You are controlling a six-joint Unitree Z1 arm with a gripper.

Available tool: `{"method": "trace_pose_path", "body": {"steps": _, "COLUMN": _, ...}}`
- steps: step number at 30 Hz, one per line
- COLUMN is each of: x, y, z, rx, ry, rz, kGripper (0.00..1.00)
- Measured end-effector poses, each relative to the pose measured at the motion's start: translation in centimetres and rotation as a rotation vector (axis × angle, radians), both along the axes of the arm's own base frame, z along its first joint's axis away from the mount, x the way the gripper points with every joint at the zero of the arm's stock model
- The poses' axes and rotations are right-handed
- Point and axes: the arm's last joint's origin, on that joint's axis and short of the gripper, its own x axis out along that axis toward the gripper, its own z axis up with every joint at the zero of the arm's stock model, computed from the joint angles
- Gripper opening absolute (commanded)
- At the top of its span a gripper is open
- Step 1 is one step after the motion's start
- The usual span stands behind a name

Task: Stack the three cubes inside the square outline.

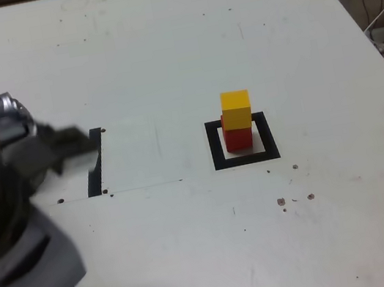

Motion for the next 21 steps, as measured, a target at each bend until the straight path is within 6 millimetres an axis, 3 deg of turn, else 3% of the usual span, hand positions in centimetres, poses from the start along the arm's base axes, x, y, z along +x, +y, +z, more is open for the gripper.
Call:
{"method": "trace_pose_path", "body": {"steps": 10, "x": 6.5, "y": 5.0, "z": 7.8, "rx": -0.031, "ry": -0.003, "rz": 0.209, "kGripper": 0.28}}
{"method": "trace_pose_path", "body": {"steps": 15, "x": 9.3, "y": 8.1, "z": 9.8, "rx": -0.080, "ry": -0.016, "rz": 0.340, "kGripper": 0.28}}
{"method": "trace_pose_path", "body": {"steps": 21, "x": 12.3, "y": 11.6, "z": 10.7, "rx": -0.122, "ry": -0.038, "rz": 0.490, "kGripper": 0.28}}
